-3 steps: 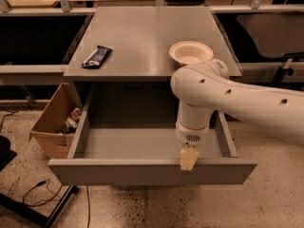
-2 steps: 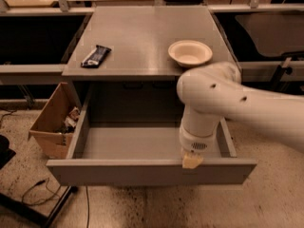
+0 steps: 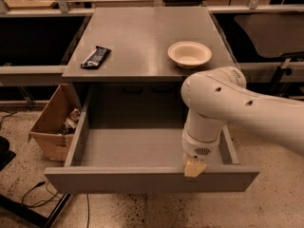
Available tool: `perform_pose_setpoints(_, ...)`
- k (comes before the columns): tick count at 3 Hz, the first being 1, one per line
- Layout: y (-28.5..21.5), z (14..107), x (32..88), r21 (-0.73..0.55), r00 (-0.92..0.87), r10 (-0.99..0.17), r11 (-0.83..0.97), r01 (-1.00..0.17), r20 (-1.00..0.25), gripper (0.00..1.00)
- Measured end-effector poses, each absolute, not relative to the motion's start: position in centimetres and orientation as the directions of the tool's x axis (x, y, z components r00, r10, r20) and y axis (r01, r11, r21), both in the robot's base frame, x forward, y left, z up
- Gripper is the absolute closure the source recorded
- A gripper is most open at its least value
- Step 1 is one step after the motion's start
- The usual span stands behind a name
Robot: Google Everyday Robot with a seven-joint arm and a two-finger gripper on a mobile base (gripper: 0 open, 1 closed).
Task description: Open top drawer
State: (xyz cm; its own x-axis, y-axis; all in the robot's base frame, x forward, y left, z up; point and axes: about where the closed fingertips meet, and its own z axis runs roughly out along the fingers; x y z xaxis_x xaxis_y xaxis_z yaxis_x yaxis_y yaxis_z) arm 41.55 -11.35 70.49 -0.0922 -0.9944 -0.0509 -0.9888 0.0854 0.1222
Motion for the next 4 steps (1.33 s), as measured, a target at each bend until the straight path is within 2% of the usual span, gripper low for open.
perform_pose_setpoints(4,-12.7,70.2,38.2,0.186,-0.113,-0.989,0.095,-0.978,-0.091,1.00)
